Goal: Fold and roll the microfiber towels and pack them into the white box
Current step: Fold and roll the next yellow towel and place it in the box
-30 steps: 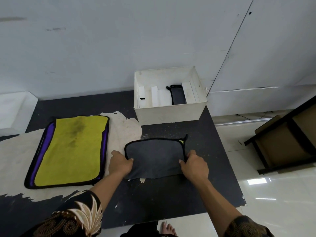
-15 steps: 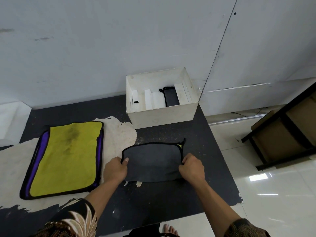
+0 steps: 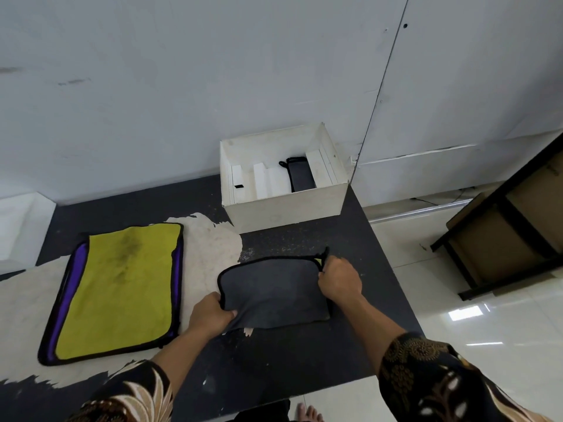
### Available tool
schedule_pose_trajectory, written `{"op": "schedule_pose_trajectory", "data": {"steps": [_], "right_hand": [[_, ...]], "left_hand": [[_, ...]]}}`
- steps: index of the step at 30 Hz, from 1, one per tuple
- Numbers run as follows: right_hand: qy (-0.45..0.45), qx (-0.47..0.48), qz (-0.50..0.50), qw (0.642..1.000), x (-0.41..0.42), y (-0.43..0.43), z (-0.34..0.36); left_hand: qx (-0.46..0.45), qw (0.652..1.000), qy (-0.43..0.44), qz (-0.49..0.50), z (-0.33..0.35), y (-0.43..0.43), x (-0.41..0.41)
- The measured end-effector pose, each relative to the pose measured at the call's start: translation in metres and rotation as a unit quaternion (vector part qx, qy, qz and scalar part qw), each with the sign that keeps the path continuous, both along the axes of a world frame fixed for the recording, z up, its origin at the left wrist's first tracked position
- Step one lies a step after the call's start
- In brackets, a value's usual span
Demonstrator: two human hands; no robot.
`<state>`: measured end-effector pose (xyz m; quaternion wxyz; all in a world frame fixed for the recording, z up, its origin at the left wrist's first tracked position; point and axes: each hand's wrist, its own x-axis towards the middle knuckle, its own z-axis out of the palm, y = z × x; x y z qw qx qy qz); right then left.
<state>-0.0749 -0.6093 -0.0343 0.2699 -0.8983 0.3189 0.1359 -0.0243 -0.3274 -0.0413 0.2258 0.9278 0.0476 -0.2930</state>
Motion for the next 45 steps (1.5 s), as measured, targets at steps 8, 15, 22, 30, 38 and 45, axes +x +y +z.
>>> {"op": "schedule_pose_trajectory", "data": {"steps": [8,15,22,30,38,45], "right_hand": [[-0.007,-0.003,-0.046,0.999,-0.014,0.015,0.006],[0.071,-0.001,-0.060,0.996,-0.026,0.028,0.000],[0.045,0.056,-0.103,0.992,-0.029,0.011,0.007],[0.066,0.113,-0.134,0.982,-0.031,0.003,0.012],[-0.075,0.118,-0.031,0.990,-0.039,0.025,0.027],[-0.173,0.097,0.126,0.972,-0.051,0.054,0.030]], "left_hand": [[0.003,0.999,-0.048,0.017,-0.001,-0.002,0.004],[0.037,0.998,-0.059,0.003,0.002,-0.003,0.001],[0.003,0.997,-0.066,0.037,0.005,-0.004,-0.011],[-0.047,0.985,-0.155,-0.059,0.027,-0.054,-0.020],[-0.247,0.961,0.104,0.070,0.056,-0.136,-0.009],[-0.235,0.944,0.180,0.146,0.075,-0.155,-0.004]]}}
